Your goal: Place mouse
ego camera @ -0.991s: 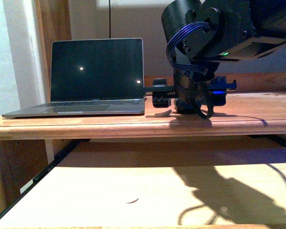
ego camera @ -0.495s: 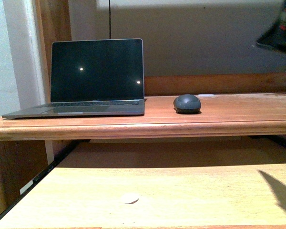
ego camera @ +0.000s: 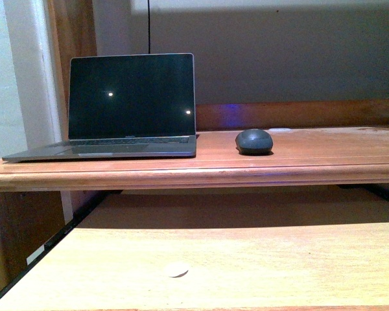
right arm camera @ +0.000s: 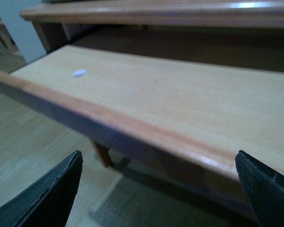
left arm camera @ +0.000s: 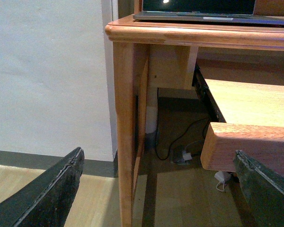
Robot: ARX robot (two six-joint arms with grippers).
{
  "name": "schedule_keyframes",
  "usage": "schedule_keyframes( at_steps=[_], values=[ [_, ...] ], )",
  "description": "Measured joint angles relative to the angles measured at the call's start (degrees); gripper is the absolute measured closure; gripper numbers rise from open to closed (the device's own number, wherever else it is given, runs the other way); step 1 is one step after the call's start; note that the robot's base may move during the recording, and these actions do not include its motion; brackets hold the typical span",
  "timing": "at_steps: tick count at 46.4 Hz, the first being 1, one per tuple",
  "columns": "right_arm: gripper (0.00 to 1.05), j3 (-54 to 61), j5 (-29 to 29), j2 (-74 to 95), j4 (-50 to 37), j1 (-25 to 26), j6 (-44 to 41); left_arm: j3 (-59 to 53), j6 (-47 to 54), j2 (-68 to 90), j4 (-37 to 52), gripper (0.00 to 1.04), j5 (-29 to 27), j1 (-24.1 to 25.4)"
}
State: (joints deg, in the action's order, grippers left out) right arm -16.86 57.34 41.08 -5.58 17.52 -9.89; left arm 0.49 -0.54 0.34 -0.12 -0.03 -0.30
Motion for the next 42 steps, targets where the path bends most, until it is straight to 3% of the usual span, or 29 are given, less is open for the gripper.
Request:
schedule_keyframes(
  at_steps=[3, 9, 24, 42],
  values=[
    [0.07, 2.1, 0.8, -1.1, 5.1, 0.1, -5.9, 0.0, 0.0, 0.0, 0.0, 0.08, 0.0, 0.0],
    [0.07, 4.6, -2.3, -0.9, 3.2, -3.6, -9.0, 0.0, 0.0, 0.0, 0.0, 0.08, 0.0, 0.0],
    [0.07, 4.3, -21.8, 18.3, -24.2, -23.3, -2.8, 0.0, 0.0, 0.0, 0.0, 0.08, 0.0, 0.0],
    [0.07, -10.6, -40.6, 44.0, -38.6, -33.6, 4.8, 0.0, 0.0, 0.0, 0.0, 0.08, 0.0, 0.0]
  ],
)
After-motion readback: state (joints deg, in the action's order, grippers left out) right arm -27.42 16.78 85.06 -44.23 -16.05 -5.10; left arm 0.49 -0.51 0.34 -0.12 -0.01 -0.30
